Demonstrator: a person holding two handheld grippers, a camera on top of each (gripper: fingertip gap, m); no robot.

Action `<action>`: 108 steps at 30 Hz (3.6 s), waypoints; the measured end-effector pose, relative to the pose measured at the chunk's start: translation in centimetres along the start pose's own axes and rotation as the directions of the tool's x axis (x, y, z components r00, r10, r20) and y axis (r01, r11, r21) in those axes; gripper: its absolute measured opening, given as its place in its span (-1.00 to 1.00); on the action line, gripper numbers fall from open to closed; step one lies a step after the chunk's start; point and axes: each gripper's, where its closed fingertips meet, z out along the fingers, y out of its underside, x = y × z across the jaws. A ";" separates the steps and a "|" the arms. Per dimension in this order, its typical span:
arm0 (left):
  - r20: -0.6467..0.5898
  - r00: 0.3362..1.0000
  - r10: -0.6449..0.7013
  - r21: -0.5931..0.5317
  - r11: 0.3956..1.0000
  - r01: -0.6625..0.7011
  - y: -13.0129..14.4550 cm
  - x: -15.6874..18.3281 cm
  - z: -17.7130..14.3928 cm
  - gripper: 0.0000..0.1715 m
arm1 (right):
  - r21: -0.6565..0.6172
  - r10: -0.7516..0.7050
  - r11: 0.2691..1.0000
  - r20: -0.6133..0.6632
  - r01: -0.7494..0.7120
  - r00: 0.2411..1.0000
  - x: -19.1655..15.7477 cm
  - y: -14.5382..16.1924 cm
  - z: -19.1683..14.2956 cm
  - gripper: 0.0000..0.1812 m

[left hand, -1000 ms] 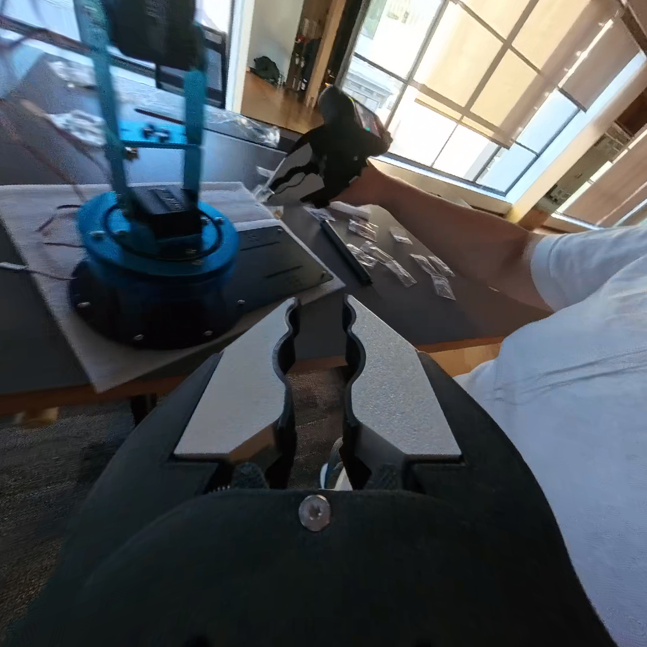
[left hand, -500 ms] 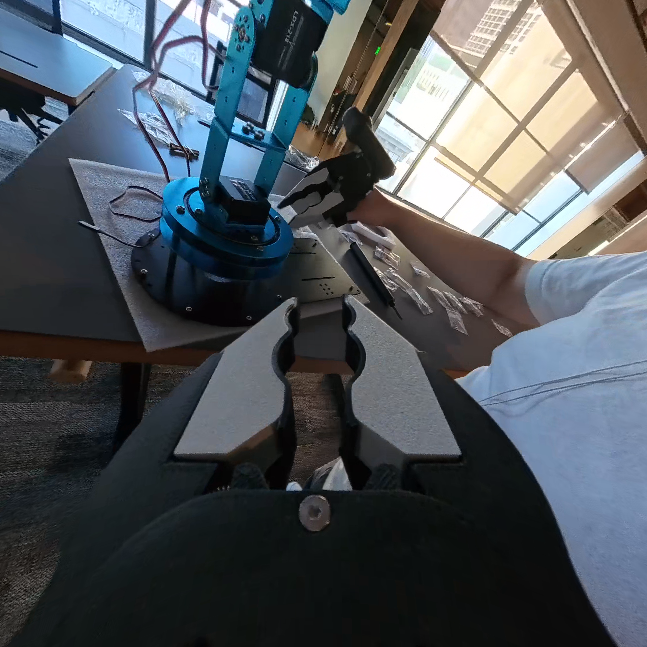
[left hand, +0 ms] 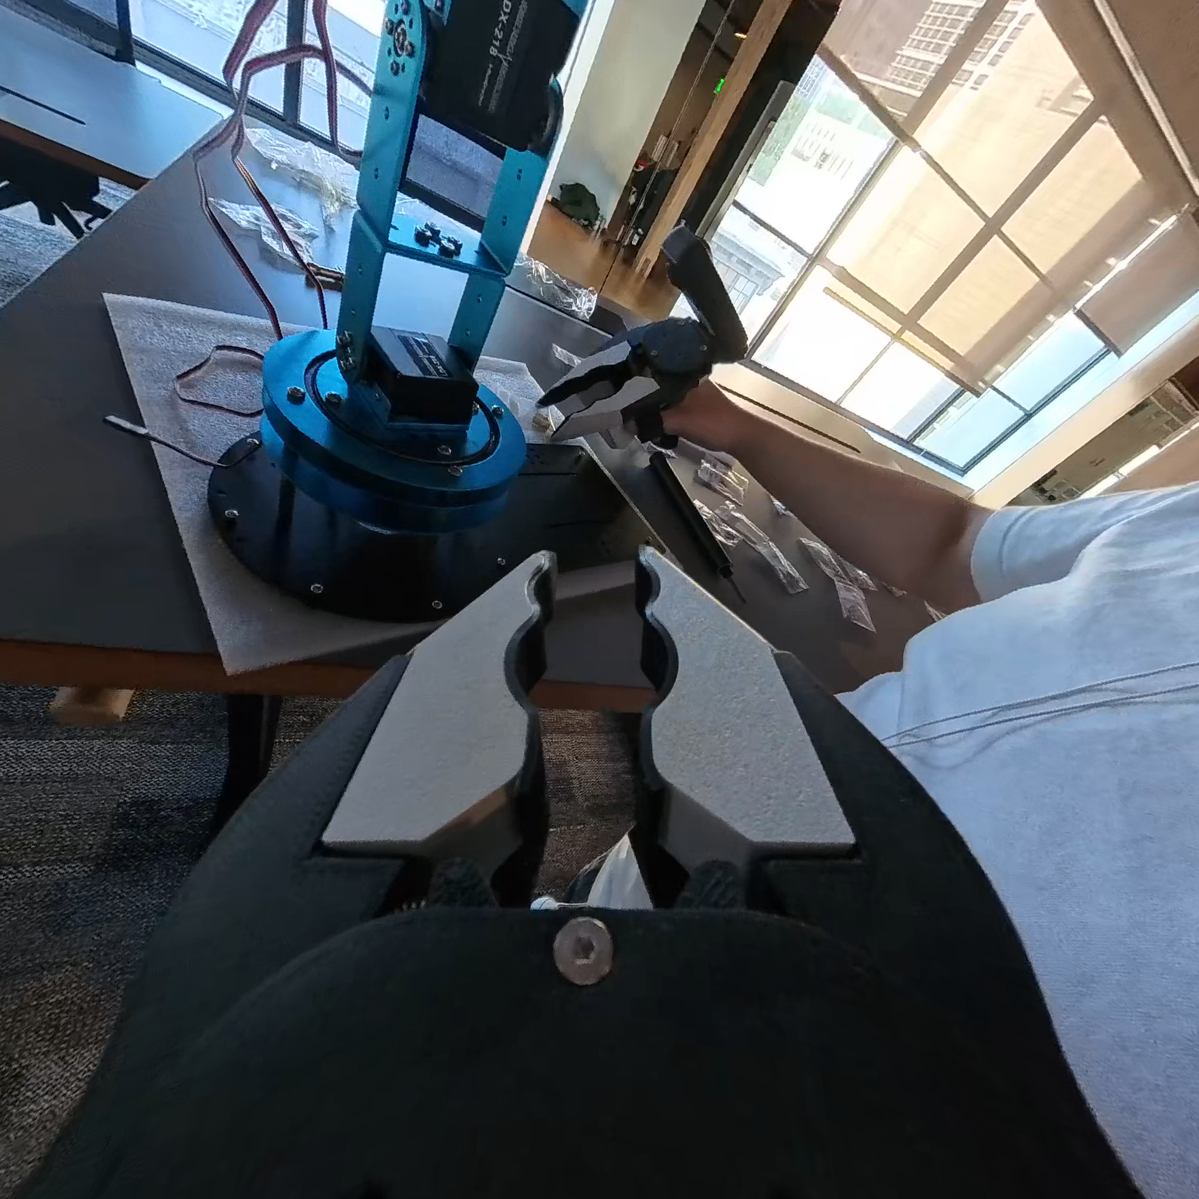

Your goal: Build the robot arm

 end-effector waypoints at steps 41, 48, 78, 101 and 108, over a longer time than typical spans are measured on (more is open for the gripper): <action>-0.033 0.999 -0.043 0.009 0.999 0.043 0.4 -1.3 0.6 -0.76 | -0.532 0.531 0.795 0.380 -0.291 0.757 0.0 -1.1 -4.2 -1.00; -0.027 0.998 -0.059 0.020 0.998 0.059 0.7 -1.8 0.4 -0.77 | -0.584 0.611 0.752 0.443 -0.305 0.656 -0.4 -2.5 -4.0 -1.00; -0.019 0.998 -0.060 0.031 0.998 0.060 0.4 -2.3 0.1 -0.77 | -0.186 0.082 0.983 0.422 -0.003 0.903 1.5 -3.2 -6.3 -1.00; -0.033 0.999 -0.012 -0.120 0.993 0.008 0.6 1.3 2.8 -0.76 | -0.835 -0.893 0.388 -0.236 0.390 0.384 1.8 3.7 -8.1 -1.00; 0.005 0.999 -0.047 -0.129 0.991 0.047 1.8 1.2 0.9 -0.76 | -0.851 -0.852 0.389 -0.187 0.352 0.488 1.3 5.6 -7.3 -0.99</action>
